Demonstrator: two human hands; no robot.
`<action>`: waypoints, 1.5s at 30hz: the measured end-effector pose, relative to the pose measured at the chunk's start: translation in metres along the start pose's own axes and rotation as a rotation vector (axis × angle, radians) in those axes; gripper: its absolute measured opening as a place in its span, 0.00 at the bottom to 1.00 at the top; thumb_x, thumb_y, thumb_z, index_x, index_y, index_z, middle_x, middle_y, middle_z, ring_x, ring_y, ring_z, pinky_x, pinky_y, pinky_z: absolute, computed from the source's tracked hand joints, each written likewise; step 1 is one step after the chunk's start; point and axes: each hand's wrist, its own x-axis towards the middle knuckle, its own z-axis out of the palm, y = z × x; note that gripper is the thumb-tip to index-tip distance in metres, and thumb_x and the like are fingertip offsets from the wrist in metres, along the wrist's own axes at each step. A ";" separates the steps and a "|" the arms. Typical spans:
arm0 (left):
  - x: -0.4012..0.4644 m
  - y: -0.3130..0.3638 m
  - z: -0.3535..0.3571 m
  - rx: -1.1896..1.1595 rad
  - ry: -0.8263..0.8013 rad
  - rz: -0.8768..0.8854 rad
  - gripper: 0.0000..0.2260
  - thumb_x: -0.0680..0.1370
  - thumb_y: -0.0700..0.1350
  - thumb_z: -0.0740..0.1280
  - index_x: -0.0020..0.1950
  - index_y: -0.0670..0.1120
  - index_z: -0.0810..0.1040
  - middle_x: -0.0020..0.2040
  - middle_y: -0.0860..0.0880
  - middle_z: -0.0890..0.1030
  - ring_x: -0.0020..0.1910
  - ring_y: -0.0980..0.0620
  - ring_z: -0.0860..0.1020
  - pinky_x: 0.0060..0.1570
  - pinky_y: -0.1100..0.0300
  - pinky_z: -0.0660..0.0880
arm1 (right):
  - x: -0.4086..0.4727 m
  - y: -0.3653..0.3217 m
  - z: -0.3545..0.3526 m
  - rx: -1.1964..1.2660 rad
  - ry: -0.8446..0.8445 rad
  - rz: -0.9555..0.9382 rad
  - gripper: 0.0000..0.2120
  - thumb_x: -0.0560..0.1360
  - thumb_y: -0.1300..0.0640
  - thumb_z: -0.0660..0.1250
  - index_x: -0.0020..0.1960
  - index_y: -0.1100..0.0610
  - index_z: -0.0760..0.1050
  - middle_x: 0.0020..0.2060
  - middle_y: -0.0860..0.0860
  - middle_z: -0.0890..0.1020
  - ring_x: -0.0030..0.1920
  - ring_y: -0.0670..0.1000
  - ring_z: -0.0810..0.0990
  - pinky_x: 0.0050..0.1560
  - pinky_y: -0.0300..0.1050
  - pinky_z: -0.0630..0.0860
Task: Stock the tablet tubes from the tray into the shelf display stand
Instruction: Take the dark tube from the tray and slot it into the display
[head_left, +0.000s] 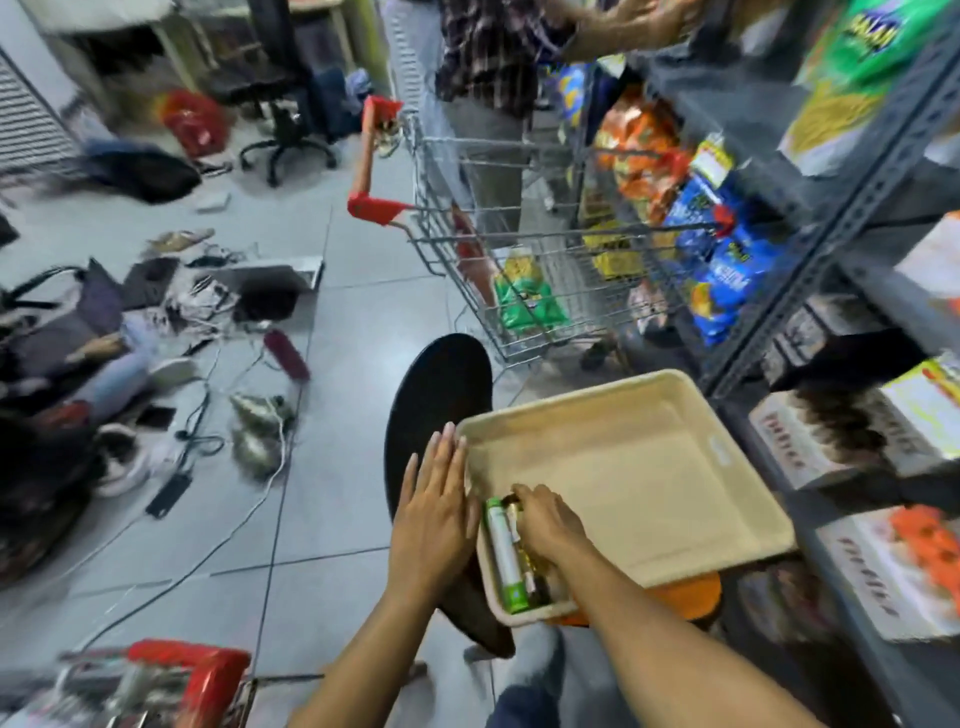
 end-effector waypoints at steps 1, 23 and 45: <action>0.000 0.000 0.000 -0.007 -0.004 -0.012 0.26 0.80 0.49 0.58 0.76 0.42 0.61 0.77 0.45 0.58 0.76 0.49 0.52 0.72 0.47 0.54 | 0.006 0.001 0.005 -0.026 -0.035 0.009 0.22 0.79 0.56 0.54 0.72 0.51 0.61 0.65 0.60 0.69 0.64 0.62 0.71 0.62 0.53 0.71; 0.017 0.012 -0.005 0.025 0.010 0.087 0.25 0.80 0.51 0.52 0.76 0.42 0.61 0.77 0.45 0.58 0.77 0.50 0.51 0.72 0.48 0.51 | 0.012 -0.030 -0.103 -0.093 -0.038 -0.092 0.10 0.71 0.60 0.70 0.51 0.61 0.80 0.51 0.60 0.83 0.54 0.59 0.82 0.51 0.48 0.78; 0.259 0.438 -0.212 -0.500 0.428 0.933 0.23 0.80 0.50 0.52 0.71 0.42 0.69 0.74 0.44 0.65 0.73 0.47 0.62 0.70 0.46 0.55 | -0.403 0.016 -0.542 -0.412 0.952 0.127 0.05 0.75 0.52 0.66 0.48 0.52 0.78 0.48 0.50 0.84 0.51 0.52 0.79 0.53 0.48 0.73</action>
